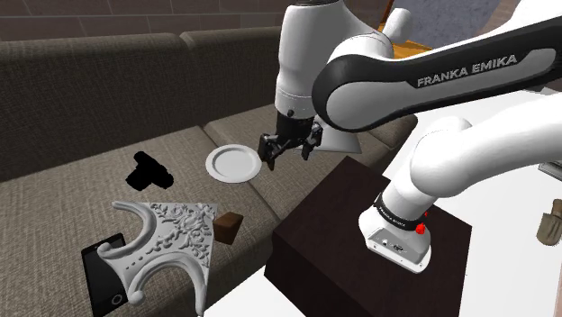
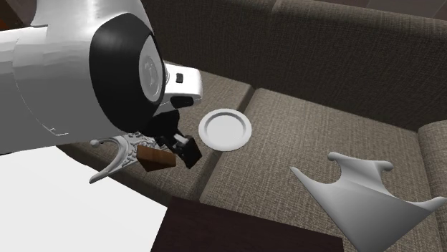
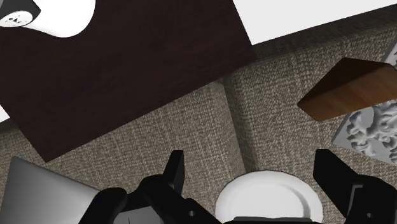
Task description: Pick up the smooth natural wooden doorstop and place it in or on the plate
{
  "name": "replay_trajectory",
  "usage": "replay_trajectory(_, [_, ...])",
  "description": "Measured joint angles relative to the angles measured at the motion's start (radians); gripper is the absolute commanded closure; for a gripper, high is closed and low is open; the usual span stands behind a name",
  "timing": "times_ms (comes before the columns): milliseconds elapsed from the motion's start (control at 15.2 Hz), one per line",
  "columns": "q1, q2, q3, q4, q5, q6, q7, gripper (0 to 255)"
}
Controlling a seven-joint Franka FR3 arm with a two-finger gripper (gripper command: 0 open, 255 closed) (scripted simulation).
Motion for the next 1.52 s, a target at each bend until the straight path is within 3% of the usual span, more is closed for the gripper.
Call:
replay_trajectory(264, [-0.049, 0.136, 0.148, 0.044, 0.029, 0.114, 0.184, 0])
replay_trajectory(594, [-0.187, 0.342, 0.361, 0.129, -0.036, 0.253, 0.448, 0])
replay_trajectory(792, [-0.366, 0.543, 0.558, 0.208, -0.22, 0.335, 0.694, 0])
replay_trajectory(858, [-0.418, 0.641, 0.618, 0.228, -0.337, 0.352, 0.815, 0])
replay_trajectory(924, [-0.428, 0.763, 0.629, 0.264, -0.497, 0.348, 0.97, 0])
replay_trajectory(990, [-0.397, 0.856, 0.598, 0.306, -0.633, 0.333, 1.097, 0])
replay_trajectory(1056, [-0.34, 0.91, 0.544, 0.333, -0.71, 0.332, 1.175, 0])
replay_trajectory(1188, [-0.277, 0.964, 0.479, 0.348, -0.787, 0.344, 1.246, 0])
replay_trajectory(1518, [-0.196, 1.042, 0.379, 0.348, -0.901, 0.386, 1.329, 0])
